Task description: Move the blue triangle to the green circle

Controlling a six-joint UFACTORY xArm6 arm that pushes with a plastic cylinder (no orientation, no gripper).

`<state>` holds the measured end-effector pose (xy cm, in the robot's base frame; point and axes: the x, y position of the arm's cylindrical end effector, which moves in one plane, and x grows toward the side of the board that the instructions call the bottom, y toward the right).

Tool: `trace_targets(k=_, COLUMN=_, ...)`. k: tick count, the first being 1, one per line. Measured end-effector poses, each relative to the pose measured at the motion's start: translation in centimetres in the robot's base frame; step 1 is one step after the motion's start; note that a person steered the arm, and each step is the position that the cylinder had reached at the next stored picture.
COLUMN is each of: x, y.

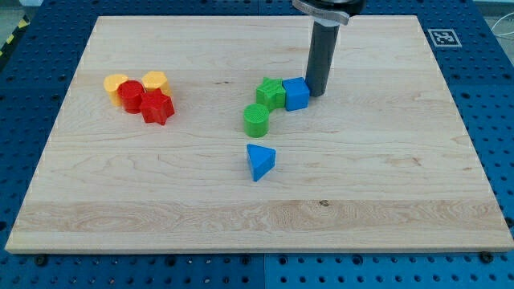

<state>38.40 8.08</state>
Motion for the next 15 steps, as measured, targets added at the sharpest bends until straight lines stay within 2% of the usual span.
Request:
trace_targets(k=2, x=0.1, y=-1.8)
trace_targets(k=3, x=0.2, y=1.3)
trace_targets(k=4, x=4.1, y=4.3)
trace_targets(k=5, x=10.1, y=3.3)
trace_targets(k=6, x=15.6, y=0.1)
trace_targets(k=7, x=18.2, y=-3.0)
trace_targets(k=8, x=18.3, y=-6.4)
trace_targets(k=10, x=11.8, y=-8.2)
trace_targets(k=11, x=10.3, y=-7.9)
trace_targets(k=13, x=12.0, y=-7.9)
trace_targets(k=14, x=17.2, y=-8.0)
trace_targets(k=15, x=17.9, y=-11.7)
